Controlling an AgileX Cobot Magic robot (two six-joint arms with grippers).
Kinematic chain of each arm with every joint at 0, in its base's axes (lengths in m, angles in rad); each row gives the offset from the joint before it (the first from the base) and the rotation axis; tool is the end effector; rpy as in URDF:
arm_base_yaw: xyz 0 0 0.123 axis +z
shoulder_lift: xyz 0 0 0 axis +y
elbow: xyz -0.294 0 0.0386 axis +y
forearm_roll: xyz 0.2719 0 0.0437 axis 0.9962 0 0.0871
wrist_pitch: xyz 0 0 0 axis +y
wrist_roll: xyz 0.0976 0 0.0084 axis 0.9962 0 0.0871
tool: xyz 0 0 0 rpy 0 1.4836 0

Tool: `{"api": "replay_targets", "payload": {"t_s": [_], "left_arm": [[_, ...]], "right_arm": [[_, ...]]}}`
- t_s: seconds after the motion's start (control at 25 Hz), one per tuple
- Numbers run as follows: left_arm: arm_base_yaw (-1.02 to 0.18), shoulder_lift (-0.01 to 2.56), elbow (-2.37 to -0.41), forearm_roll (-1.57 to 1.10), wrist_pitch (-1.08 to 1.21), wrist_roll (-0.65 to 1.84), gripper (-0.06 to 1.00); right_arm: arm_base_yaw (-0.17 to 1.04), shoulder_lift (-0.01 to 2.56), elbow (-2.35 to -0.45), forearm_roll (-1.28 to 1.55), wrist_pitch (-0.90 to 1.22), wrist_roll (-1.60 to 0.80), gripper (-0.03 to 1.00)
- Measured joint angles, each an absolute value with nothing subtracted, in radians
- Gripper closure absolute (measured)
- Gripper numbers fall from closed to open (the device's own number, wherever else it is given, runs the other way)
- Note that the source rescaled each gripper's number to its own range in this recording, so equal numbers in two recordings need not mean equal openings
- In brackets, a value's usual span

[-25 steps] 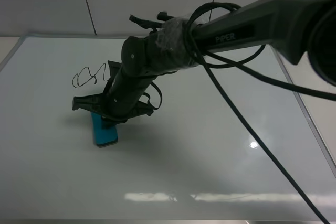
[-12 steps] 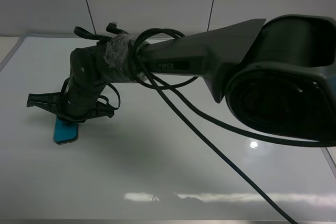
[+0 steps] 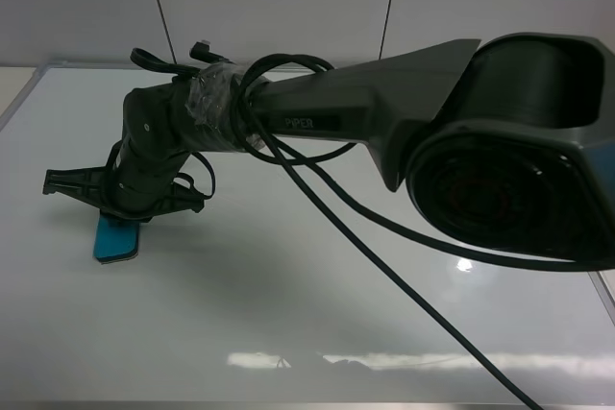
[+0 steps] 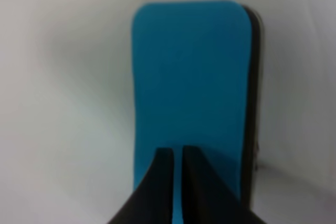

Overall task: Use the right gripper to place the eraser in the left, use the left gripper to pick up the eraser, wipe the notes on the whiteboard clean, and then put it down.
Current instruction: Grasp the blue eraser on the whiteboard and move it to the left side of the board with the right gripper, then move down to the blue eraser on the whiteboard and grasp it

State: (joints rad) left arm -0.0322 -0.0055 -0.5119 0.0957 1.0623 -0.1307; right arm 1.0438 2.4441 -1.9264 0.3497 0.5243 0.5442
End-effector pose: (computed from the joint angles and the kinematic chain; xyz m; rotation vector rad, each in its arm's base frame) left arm 0.0083 0.0079 0.2894 -0.1052 2.0221 0.0112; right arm 0.2700 0.4975 0.1083 -0.3468 2.7455 0.8869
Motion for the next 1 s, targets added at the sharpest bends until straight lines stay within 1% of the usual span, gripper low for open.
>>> {"api": "replay_targets", "payload": {"t_s": [0.12,0.2,0.24,0.32,0.4,0.44,0.52,0.6,0.64,0.72,1.0], "left_arm": [[-0.032,-0.006,-0.512,0.096,1.062,-0.131,-0.06],[-0.032,-0.006,-0.512,0.096,1.062,-0.131,-0.06],[-0.032,-0.006,-0.512,0.096,1.062,-0.131,-0.06],[-0.032,-0.006,-0.512,0.096,1.062,-0.131,-0.06],[-0.032,-0.006,-0.512,0.096,1.062,-0.131,-0.06],[-0.032,-0.006,-0.512,0.096,1.062,-0.131,-0.06],[-0.032,-0.006,-0.512,0.096,1.062,-0.131,-0.06],[-0.032,-0.006,-0.512,0.096,1.062,-0.131,-0.06],[-0.032,-0.006,-0.512,0.096,1.062,-0.131,-0.06],[-0.032,-0.006,-0.512,0.096,1.062,-0.131,-0.06],[-0.032,-0.006,-0.512,0.096,1.062,-0.131,-0.06]], "right_arm": [[1.044,2.422,-1.926,0.347,0.498,0.523,0.96],[1.044,2.396,-1.926,0.332,0.479,0.510,0.93],[1.044,2.380,-1.926,0.328,0.476,0.499,0.90],[1.044,2.353,-1.926,0.299,0.477,0.480,0.81],[1.044,2.324,-1.926,0.267,0.477,0.434,0.64],[1.044,2.307,-1.926,0.252,0.478,0.402,0.51],[1.044,2.275,-1.926,0.216,0.484,0.334,0.19],[1.044,2.250,-1.926,0.156,0.502,0.258,0.05],[1.044,2.239,-1.926,0.138,0.512,0.230,0.02],[1.044,2.229,-1.926,0.123,0.538,0.204,-0.01],[1.043,2.217,-1.926,0.099,0.653,0.165,-0.03]]}}
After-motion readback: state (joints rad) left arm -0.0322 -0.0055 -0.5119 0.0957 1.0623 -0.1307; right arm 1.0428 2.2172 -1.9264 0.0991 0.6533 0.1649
